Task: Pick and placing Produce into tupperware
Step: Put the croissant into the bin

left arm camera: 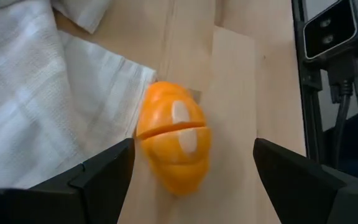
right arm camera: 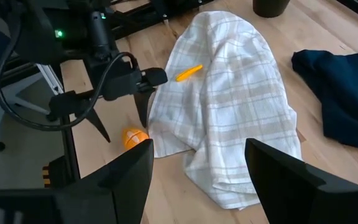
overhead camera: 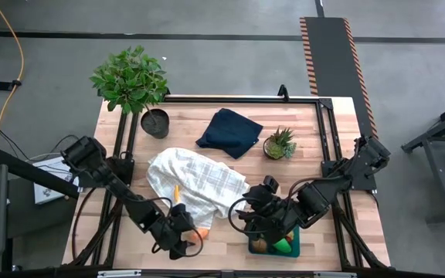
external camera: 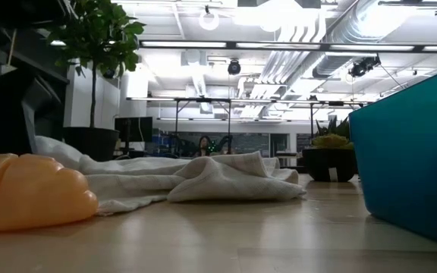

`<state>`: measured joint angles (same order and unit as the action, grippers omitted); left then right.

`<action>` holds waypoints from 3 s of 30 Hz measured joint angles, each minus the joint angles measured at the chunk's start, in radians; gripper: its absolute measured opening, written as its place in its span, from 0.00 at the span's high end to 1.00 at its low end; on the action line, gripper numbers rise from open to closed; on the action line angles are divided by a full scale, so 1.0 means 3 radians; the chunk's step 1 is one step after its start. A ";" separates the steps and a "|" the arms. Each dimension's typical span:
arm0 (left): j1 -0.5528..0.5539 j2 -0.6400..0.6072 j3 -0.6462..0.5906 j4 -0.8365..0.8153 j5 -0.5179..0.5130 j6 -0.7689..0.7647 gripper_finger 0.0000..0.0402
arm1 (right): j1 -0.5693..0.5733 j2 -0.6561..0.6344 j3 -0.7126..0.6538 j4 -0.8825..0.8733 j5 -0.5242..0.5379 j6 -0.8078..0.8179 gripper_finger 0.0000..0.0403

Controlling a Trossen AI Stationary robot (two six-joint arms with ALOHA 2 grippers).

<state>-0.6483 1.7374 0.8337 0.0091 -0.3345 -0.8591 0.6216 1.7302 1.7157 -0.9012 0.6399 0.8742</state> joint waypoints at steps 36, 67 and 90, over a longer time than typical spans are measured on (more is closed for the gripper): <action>0.0001 0.0153 0.0018 -0.0236 -0.0250 0.0143 0.22 | 0.0000 0.0001 0.0000 -0.0004 0.0045 0.0028 0.39; 0.0010 0.0153 0.0018 -0.0124 -0.0107 0.1498 0.22 | 0.0000 0.0001 0.0000 -0.0075 0.0039 0.0049 0.39; 0.0197 0.0215 0.0017 0.0002 0.0119 0.1566 0.22 | 0.0000 0.0001 0.0000 -0.0148 0.0038 0.0082 0.39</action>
<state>-0.5892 1.8019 0.8387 0.0098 -0.2989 -0.3893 0.6216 1.7306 1.7157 -0.9457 0.6514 0.8988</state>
